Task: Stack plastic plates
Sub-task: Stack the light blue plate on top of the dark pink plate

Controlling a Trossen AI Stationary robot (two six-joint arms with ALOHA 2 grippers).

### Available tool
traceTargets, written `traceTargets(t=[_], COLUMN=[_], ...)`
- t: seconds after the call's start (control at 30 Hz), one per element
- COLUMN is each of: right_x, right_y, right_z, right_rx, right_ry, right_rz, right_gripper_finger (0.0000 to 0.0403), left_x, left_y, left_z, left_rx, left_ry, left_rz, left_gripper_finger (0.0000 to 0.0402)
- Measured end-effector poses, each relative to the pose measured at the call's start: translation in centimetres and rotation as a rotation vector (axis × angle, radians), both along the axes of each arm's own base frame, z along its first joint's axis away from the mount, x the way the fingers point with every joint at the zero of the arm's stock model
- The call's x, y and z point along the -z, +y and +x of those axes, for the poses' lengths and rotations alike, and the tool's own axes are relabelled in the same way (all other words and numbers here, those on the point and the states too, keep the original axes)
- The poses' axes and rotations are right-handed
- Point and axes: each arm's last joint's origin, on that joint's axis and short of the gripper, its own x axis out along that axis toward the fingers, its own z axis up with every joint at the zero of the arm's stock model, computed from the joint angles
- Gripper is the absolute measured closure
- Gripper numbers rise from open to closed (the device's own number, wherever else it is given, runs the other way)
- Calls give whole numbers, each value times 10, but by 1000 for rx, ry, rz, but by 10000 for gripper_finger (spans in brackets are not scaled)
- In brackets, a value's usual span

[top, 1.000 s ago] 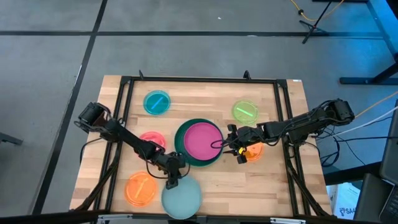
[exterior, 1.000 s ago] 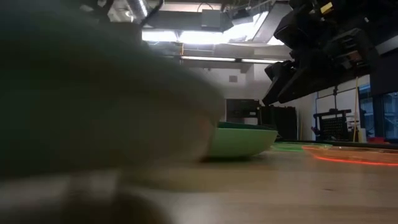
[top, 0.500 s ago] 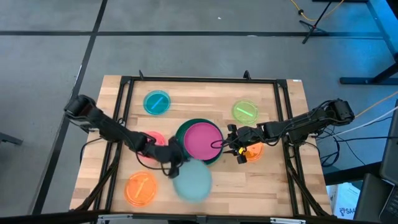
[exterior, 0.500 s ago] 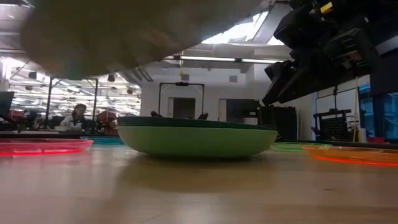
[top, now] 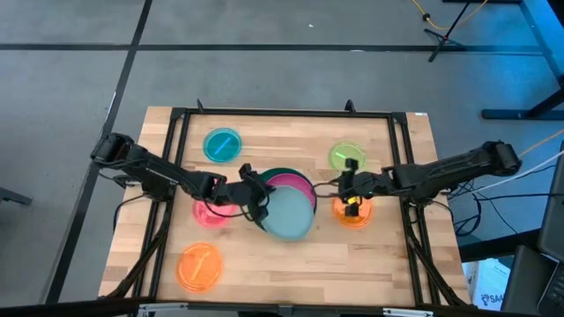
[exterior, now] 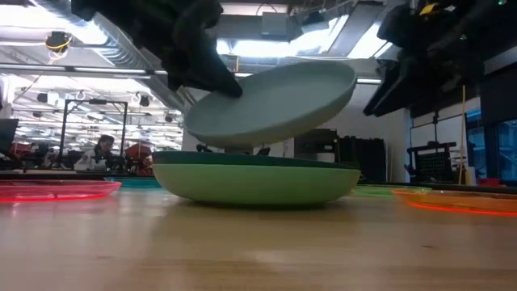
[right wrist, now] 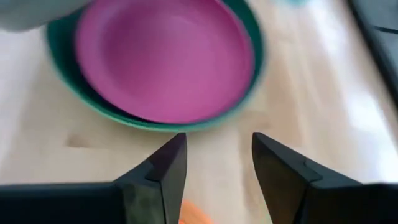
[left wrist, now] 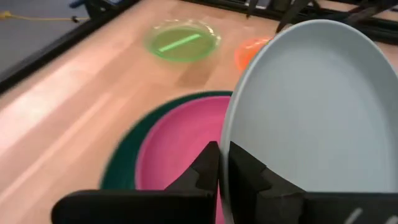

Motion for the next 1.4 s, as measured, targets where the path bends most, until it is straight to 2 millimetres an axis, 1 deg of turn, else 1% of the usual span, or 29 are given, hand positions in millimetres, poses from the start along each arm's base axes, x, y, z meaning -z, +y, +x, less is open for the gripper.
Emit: traceTargets(t=[0.17,0.3,0.4,0.5,0.63,0.77,0.93,1.13,1.23,1.4], right_x=[-7,-5,-3,3,9,14,20,21,21,21], right_y=[-5,-6,-6,-7,-7,-7,-7,-7,-7,-7], right_z=[-16,-18,-16,-19,-21,-22,-24,-24,-24,-24], right_rx=[102,120,123,132,135,139,147,146,146,145], right_ry=[6,32,22,44,59,64,74,74,73,73], right_rz=[-29,-41,-38,-36,-39,-33,-21,-21,-21,-22], right_gripper_finger=[231,231,231,231,231,231,231,231,231,231], left_x=[0,6,15,24,26,27,34,35,36,35], left_y=[24,37,42,44,43,44,44,49,50,51], left_z=[4,9,14,17,17,17,10,8,8,8], left_rx=[-75,-115,-118,-71,-16,-31,-67,-131,-136,-154], left_ry=[-1,6,24,60,75,78,162,172,174,165], left_rz=[19,18,9,-31,-71,-79,-108,-102,-101,-95], left_gripper_finger=[388,388,388,388,388,388,388,386,369,320])
